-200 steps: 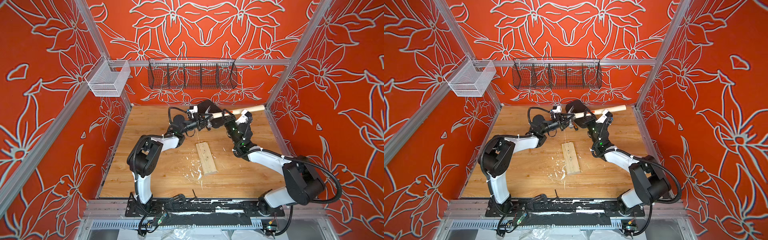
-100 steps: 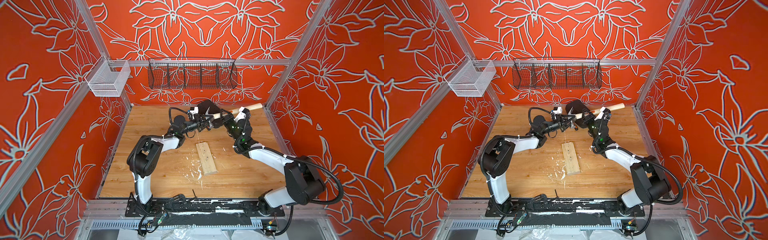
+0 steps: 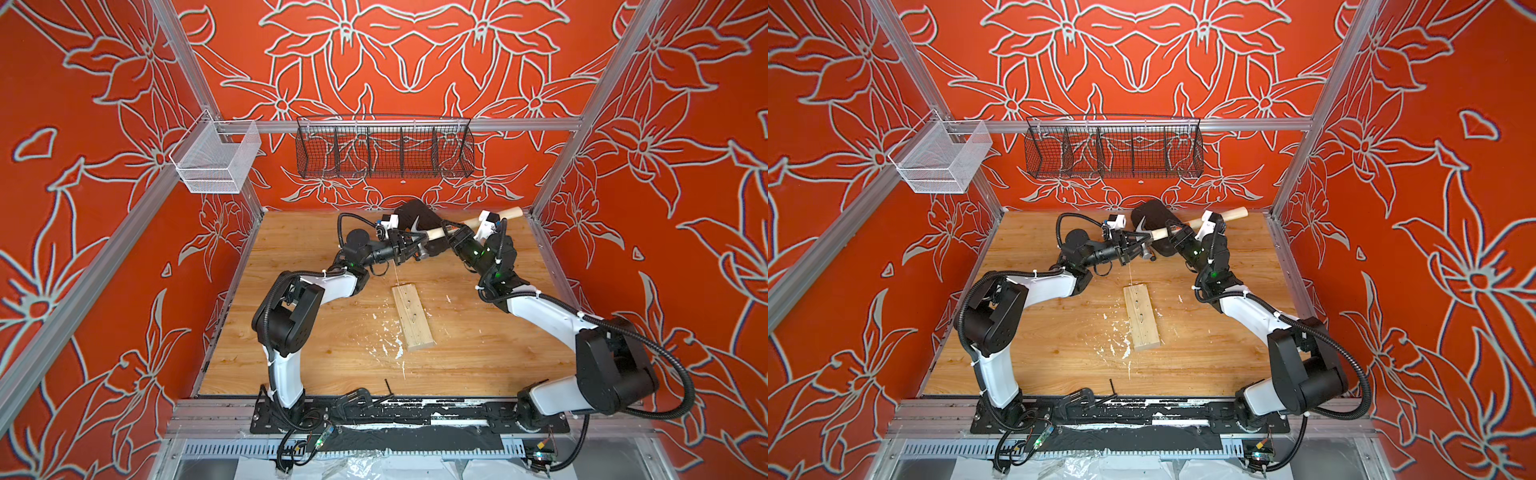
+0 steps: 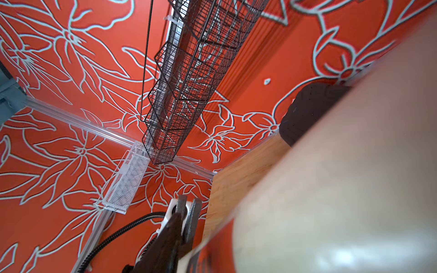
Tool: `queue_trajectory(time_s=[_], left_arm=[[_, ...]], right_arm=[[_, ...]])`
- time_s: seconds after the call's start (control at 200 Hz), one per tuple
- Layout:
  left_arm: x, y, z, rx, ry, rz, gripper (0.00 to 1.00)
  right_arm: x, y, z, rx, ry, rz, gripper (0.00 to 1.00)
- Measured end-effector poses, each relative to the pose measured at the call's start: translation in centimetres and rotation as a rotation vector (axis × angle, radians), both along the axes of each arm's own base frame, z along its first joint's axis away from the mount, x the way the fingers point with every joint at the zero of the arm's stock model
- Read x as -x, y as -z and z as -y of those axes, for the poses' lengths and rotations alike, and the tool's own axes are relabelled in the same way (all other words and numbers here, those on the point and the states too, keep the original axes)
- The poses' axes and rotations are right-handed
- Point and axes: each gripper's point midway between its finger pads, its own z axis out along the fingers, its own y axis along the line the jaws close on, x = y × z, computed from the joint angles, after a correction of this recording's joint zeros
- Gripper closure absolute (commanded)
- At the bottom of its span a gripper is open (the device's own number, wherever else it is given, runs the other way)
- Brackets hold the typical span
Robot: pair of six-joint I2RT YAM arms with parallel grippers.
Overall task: Use a claw hammer to pull out a nail
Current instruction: Pick up the hammer at the center of the board.
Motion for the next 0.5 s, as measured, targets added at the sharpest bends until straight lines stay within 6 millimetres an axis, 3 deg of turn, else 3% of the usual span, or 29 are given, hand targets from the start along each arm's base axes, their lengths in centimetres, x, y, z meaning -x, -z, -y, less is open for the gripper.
queue_trajectory(time_s=[0.165,0.35,0.5], left_arm=[[0.1,0.1,0.0,-0.004,0.009,-0.004,1.00],[0.6,0.0,0.2,-0.007,0.034,0.005,1.00],[0.7,-0.1,0.2,-0.008,0.042,0.011,1.00]], right_arm=[[-0.3,0.3,-0.4,-0.025,-0.045,-0.008,0.67],[-0.5,-1.0,-0.8,-0.070,-0.077,0.011,0.98],[-0.5,-1.0,-0.9,-0.078,-0.084,0.008,1.00]])
